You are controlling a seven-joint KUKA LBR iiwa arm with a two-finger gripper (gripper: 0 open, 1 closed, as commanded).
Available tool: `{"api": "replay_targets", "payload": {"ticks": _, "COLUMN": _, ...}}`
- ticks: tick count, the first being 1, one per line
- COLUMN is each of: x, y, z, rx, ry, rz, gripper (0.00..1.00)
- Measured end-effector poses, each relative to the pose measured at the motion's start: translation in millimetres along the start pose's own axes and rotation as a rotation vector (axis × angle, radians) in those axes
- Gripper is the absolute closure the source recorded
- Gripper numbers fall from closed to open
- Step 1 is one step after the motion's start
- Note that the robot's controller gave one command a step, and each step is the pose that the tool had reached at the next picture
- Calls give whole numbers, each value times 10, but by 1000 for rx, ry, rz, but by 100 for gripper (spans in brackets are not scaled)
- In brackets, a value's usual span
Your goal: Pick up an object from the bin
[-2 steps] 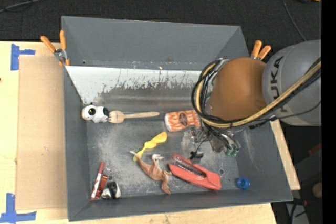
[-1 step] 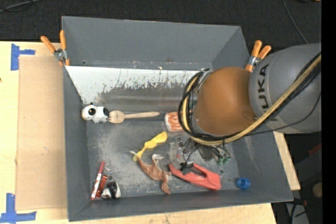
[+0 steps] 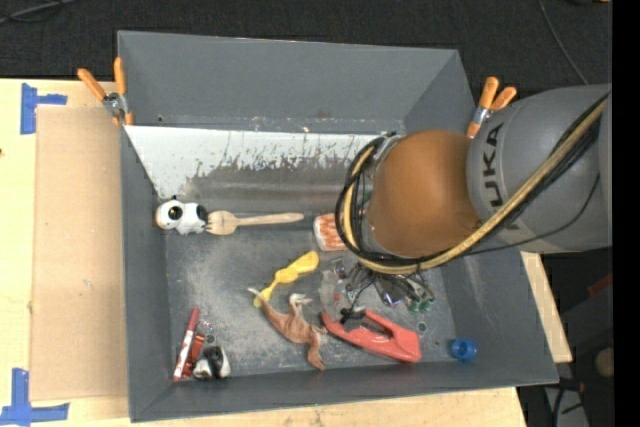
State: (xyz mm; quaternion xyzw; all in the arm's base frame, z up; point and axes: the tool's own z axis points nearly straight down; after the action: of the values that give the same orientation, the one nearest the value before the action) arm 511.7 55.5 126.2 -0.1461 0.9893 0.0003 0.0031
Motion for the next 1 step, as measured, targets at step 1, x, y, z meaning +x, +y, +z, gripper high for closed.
{"api": "replay_targets", "payload": {"ticks": 1, "x": 95, "y": 380, "z": 138, "rx": -5, "ry": 5, "rz": -169, "gripper": 100}}
